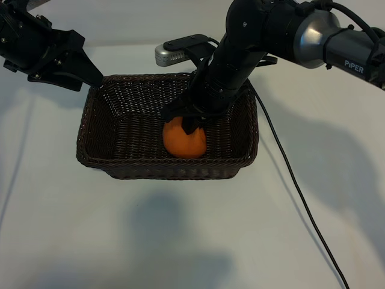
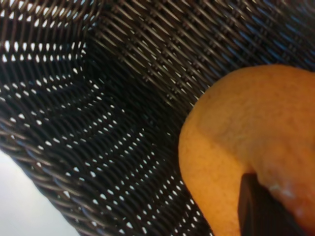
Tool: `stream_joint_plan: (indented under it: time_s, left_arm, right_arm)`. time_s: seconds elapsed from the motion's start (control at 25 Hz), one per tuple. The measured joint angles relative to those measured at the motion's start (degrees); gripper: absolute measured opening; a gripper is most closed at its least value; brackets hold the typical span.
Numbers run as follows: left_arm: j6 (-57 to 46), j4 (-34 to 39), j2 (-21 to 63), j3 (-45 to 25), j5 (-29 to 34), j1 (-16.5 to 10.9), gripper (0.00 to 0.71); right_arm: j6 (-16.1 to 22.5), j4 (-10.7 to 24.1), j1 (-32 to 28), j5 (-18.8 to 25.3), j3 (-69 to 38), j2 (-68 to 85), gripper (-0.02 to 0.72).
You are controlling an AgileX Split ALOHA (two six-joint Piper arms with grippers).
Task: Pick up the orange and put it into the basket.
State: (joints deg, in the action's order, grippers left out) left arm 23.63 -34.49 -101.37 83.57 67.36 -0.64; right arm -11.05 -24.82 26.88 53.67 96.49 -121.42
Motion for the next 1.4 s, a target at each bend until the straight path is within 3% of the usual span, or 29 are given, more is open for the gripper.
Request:
stream_joint_plan:
  time_s: [0.08, 0.32, 0.44, 1.0, 1.4]
  left_arm:
    - [0.0, 0.0, 0.0, 0.0, 0.0, 0.0, 0.506]
    - [0.0, 0.0, 0.0, 0.0, 0.0, 0.0, 0.506]
    - [0.0, 0.0, 0.0, 0.0, 0.0, 0.0, 0.506]
    - [0.0, 0.1, 0.0, 0.0, 0.0, 0.0, 0.506]
    - [0.0, 0.1, 0.0, 0.0, 0.0, 0.0, 0.506]
  right_arm:
    - [-0.1, -0.1, 0.0, -0.1, 0.0, 0.0, 0.158]
    - [-0.2, -1.8, 0.0, -0.2, 0.0, 0.0, 0.447]
    - [-0.2, -1.9, 0.0, -0.2, 0.0, 0.0, 0.510]
    - [-0.2, -1.6, 0.0, 2.5, 0.3, 0.7, 0.489]
    - [-0.2, -0.3, 0.0, 12.0, 12.1, 2.7, 0.487]
